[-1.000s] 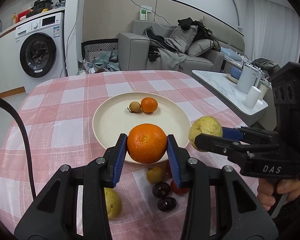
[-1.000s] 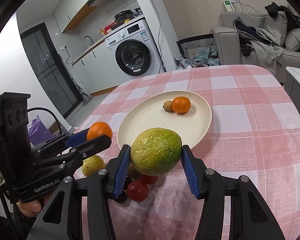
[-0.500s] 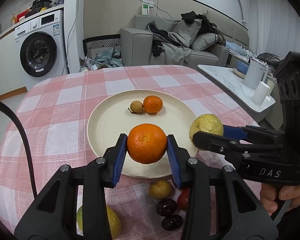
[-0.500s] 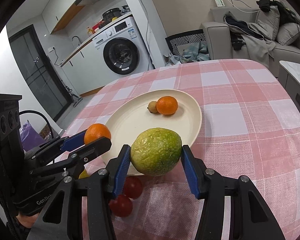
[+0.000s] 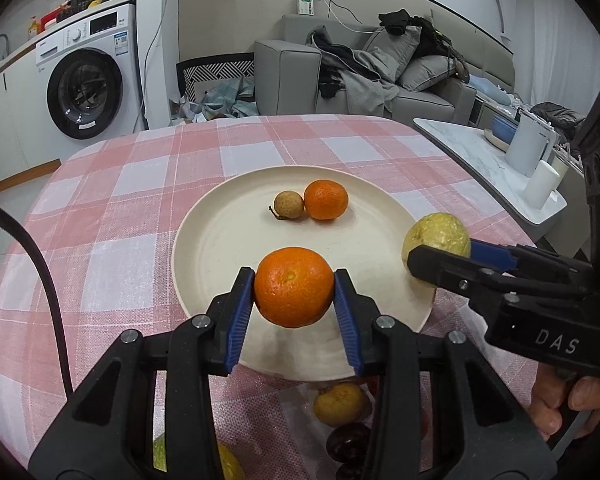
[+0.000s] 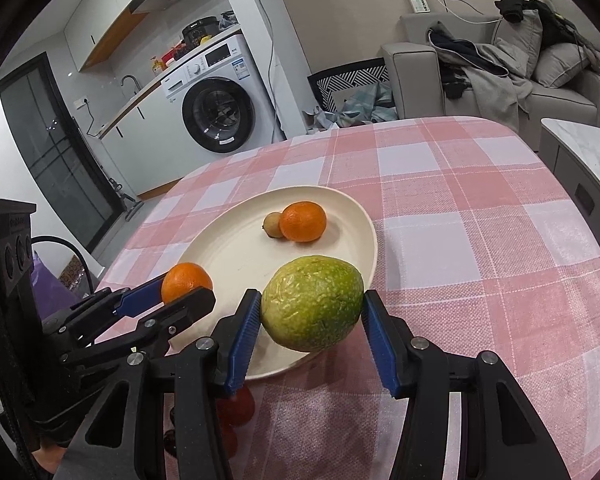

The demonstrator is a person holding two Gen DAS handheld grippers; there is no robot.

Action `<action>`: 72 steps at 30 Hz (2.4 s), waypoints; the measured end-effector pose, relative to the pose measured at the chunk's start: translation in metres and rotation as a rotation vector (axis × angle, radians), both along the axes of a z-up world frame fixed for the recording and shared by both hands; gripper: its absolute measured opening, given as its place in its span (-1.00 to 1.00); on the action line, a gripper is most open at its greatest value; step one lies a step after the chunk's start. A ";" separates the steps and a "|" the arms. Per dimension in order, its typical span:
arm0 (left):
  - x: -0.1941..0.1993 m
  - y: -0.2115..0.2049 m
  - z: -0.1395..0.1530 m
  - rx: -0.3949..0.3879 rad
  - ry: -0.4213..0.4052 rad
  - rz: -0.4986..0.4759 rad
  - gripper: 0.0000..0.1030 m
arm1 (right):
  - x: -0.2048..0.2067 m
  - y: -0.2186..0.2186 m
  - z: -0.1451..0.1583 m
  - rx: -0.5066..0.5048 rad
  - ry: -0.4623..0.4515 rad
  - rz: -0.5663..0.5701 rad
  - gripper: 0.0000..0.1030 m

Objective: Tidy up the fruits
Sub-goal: 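Lift both fruits, carry them onto the cream plate and open both tools, then move the left tool to a second guava while the right tool approaches the red tomatoes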

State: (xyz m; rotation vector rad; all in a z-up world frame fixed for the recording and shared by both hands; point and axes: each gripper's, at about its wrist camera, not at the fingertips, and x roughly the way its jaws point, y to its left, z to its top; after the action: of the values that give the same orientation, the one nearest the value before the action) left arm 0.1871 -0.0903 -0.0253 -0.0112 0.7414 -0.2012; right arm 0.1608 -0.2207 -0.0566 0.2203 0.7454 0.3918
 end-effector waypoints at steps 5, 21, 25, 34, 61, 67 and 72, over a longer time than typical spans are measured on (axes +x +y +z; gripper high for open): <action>0.002 0.003 -0.003 -0.004 0.007 0.005 -0.28 | -0.003 0.002 0.004 -0.025 -0.028 -0.011 0.02; -0.039 0.021 0.028 -0.014 -0.089 0.031 0.72 | -0.038 -0.018 0.012 -0.050 -0.083 -0.008 0.97; -0.060 0.032 0.040 -0.010 -0.130 0.048 0.98 | -0.048 -0.019 0.016 -0.061 -0.113 0.002 1.00; -0.111 0.063 0.059 0.003 -0.193 0.102 0.98 | -0.064 -0.015 0.021 -0.070 -0.143 0.032 1.00; -0.134 0.102 0.029 -0.003 -0.134 0.189 0.98 | -0.080 0.007 0.006 -0.133 -0.089 0.133 1.00; -0.127 0.101 0.021 -0.003 -0.112 0.184 0.98 | -0.079 0.011 0.001 -0.135 -0.065 0.157 1.00; -0.122 0.097 0.016 0.001 -0.094 0.174 0.98 | -0.079 0.017 -0.003 -0.146 -0.049 0.178 1.00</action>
State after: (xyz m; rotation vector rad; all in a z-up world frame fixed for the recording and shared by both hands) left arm 0.0647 0.0070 -0.0095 -0.0650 0.6431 -0.0357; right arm 0.0818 -0.2037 -0.0597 0.0065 0.7445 0.5078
